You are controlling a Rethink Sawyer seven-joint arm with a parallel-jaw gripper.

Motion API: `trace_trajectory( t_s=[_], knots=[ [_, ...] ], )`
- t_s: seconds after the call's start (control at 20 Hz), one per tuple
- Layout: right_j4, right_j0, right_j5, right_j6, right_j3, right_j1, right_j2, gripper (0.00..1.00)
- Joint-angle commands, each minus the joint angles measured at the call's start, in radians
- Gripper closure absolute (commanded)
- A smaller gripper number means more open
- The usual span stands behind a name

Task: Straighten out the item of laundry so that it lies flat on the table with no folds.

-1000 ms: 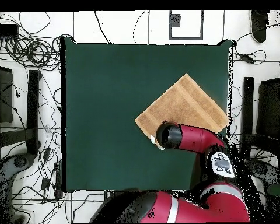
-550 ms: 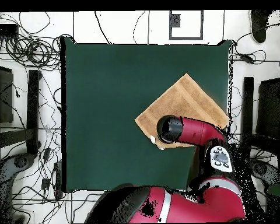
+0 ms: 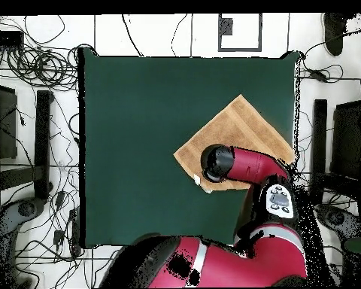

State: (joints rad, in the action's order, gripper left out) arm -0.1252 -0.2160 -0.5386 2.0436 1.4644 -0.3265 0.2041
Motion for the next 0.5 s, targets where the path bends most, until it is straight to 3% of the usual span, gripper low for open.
trace_trajectory(
  t_s=[0.05, 0.5],
  knots=[
    [0.135, 0.097, 0.229, 0.264, -0.14, 0.165, -0.154, 0.0],
    [0.199, 0.18, 0.205, 0.315, -0.193, 0.207, -0.078, 0.0]
  ],
)
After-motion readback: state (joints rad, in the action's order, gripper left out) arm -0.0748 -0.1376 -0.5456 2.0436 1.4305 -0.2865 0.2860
